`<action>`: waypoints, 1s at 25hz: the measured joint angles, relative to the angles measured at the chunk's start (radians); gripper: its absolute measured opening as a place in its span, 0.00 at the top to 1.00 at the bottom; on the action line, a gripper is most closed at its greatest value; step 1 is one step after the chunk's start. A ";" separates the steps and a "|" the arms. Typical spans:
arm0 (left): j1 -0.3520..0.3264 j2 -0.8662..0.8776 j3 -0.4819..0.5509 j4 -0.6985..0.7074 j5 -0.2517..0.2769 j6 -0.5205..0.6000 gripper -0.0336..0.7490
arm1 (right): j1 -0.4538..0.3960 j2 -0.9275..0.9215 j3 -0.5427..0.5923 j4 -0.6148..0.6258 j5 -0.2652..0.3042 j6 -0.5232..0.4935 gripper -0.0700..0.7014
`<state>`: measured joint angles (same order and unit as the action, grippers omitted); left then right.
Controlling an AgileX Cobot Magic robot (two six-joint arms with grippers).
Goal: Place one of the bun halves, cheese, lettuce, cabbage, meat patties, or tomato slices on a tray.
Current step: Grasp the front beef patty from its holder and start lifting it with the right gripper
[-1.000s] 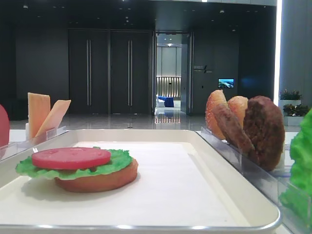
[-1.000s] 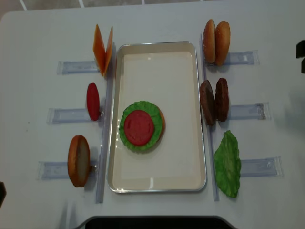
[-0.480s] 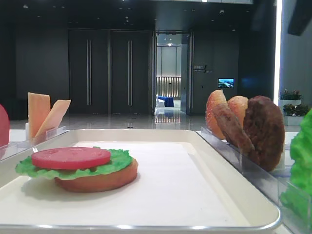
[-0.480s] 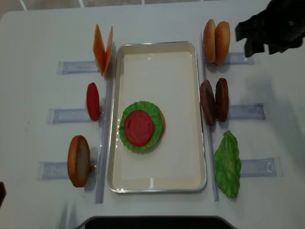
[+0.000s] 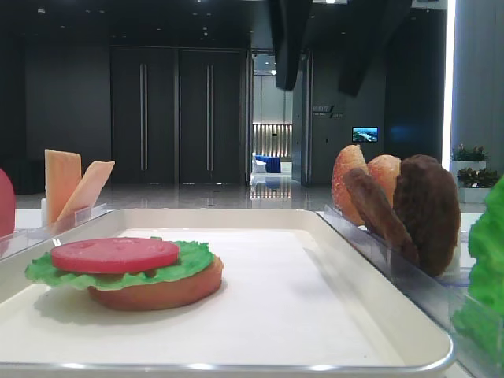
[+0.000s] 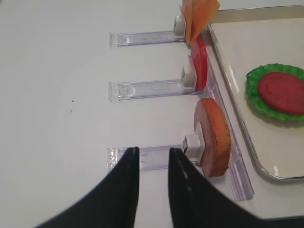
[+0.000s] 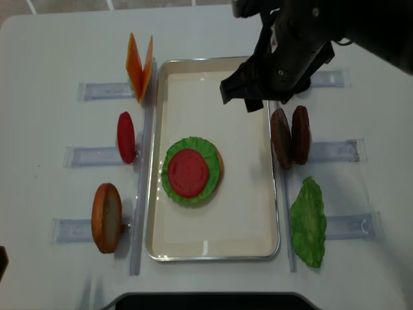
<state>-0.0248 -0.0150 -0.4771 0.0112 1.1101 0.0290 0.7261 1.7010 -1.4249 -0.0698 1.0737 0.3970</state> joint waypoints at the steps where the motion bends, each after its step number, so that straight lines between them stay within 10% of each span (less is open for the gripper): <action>1: 0.000 0.000 0.000 0.000 0.000 0.000 0.75 | 0.001 0.024 0.000 0.000 0.000 0.004 0.39; 25: 0.000 0.000 0.000 0.000 0.000 0.000 0.75 | -0.040 0.176 0.000 -0.063 0.032 0.093 0.40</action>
<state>-0.0248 -0.0150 -0.4771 0.0112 1.1101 0.0293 0.6864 1.8768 -1.4249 -0.1332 1.1054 0.4898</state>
